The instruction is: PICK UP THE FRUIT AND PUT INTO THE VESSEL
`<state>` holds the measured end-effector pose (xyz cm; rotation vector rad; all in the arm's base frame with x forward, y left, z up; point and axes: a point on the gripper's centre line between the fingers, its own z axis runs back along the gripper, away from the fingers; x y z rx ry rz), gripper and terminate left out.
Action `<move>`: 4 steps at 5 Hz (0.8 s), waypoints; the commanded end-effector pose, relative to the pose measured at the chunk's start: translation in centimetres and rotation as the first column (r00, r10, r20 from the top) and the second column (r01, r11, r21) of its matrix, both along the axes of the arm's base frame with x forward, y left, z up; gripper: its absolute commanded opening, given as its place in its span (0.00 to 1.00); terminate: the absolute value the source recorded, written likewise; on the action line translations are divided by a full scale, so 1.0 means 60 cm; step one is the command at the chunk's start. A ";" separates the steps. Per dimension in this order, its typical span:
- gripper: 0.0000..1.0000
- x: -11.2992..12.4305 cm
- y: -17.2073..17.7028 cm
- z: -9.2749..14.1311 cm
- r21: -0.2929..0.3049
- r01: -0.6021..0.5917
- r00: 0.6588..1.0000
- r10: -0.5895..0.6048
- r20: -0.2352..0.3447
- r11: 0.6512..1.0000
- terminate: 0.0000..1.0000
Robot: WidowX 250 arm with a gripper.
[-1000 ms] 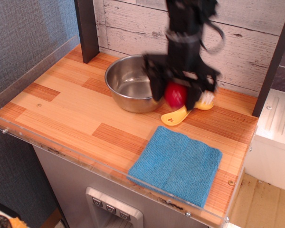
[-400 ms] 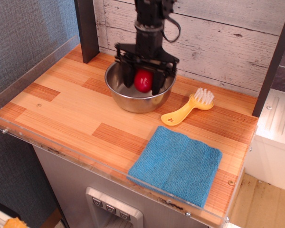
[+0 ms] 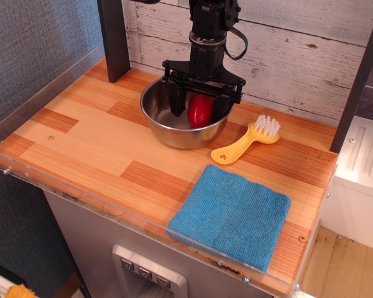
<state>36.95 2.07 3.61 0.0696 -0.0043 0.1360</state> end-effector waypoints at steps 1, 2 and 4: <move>1.00 -0.021 -0.014 0.078 0.036 0.040 0.996 -0.042 0.077 0.999 0.00; 1.00 -0.055 -0.032 0.129 0.028 0.057 0.993 -0.060 0.102 0.998 0.00; 1.00 -0.098 -0.039 0.145 -0.022 0.115 0.991 -0.113 0.066 0.993 0.00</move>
